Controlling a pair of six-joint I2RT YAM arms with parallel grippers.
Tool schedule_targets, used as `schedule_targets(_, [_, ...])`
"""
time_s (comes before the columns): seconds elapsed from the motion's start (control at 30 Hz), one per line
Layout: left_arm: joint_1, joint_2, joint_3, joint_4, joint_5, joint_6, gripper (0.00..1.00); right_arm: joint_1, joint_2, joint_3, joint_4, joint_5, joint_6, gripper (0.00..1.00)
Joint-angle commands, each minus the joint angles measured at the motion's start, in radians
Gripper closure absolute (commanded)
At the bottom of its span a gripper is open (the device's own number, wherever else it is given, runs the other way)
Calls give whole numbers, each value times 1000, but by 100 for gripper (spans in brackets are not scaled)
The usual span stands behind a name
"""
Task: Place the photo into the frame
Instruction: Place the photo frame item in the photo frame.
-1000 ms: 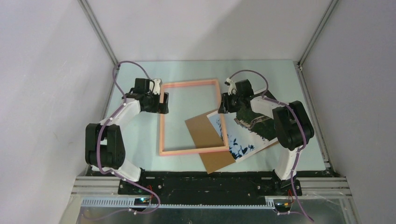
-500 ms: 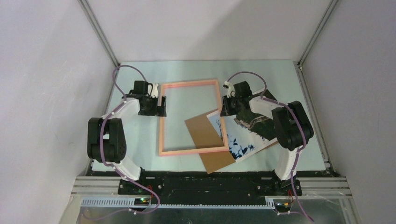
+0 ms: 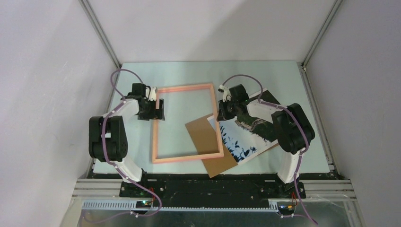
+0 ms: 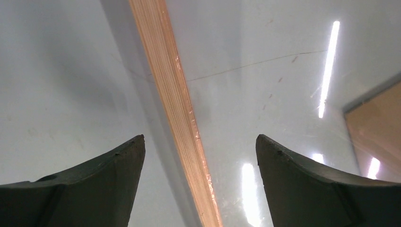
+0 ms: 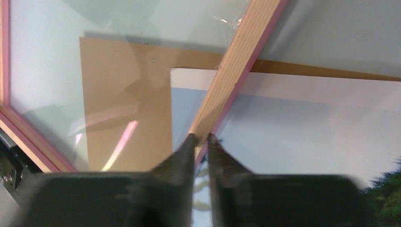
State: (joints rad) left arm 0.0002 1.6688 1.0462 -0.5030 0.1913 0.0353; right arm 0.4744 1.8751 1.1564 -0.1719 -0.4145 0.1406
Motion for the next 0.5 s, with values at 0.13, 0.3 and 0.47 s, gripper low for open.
schedule_targets(0.13, [66, 16, -7, -21, 33, 16, 21, 57, -15, 31, 42, -72, 42, 92])
schedule_targets(0.3, [80, 27, -6, -29, 32, 15, 28, 68, -20, 31, 38, -82, 25, 85])
schedule_targets(0.47, [101, 33, -3, -34, 3, 11, 32, 68, -36, 31, 18, -72, -18, 74])
